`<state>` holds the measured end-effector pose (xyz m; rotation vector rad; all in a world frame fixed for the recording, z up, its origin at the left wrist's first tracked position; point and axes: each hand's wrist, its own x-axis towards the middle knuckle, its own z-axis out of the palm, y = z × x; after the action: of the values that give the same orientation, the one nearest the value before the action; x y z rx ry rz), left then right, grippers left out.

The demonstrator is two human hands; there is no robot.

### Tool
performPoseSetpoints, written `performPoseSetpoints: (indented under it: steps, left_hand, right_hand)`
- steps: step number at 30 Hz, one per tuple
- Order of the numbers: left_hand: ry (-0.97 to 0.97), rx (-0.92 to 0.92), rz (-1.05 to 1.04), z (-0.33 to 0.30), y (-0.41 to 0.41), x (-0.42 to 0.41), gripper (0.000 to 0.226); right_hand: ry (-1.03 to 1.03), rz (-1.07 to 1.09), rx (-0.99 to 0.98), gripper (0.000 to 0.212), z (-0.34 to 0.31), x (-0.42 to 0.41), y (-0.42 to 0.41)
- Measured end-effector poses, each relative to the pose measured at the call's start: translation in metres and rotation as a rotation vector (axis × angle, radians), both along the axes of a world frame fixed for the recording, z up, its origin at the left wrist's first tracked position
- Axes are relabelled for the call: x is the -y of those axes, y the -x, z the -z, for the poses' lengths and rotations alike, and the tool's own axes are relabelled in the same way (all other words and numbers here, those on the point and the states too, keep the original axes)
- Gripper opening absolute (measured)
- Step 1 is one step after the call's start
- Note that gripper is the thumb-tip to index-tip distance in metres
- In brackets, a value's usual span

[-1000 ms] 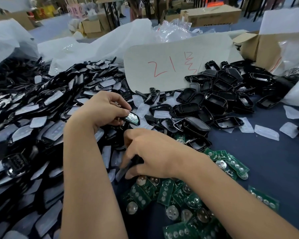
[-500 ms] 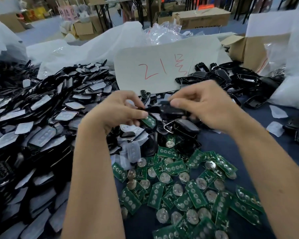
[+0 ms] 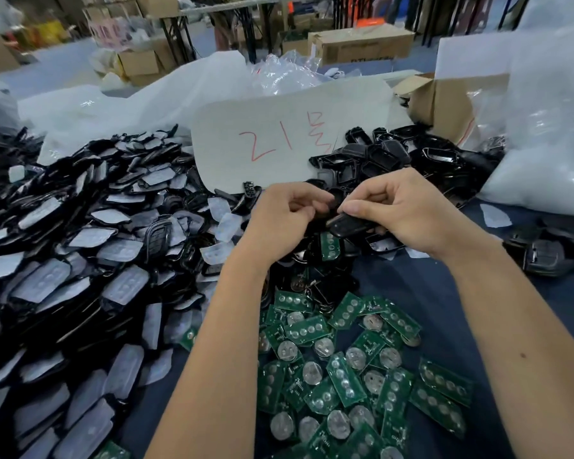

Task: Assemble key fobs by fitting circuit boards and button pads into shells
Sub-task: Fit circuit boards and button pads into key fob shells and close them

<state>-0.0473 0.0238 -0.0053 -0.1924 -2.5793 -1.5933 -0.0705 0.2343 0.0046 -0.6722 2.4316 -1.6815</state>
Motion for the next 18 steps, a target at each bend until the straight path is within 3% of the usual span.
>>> performPoseSetpoints:
  steps: [7,13,18]
  left_hand:
    - [-0.224,0.044,0.121,-0.005,-0.005,-0.001,0.008]
    - [-0.563,0.092,-0.026,-0.007,-0.006,-0.013,0.006]
    - [-0.61,0.128,-0.032,-0.007,-0.005,-0.015,0.004]
  right_hand:
    - [0.05,0.057,-0.062,0.004,0.0,0.005,0.0]
    - [0.519,0.184,0.096,0.01,0.003,0.017,-0.002]
    - [0.662,0.166,0.144,0.02,0.004,0.024,-0.007]
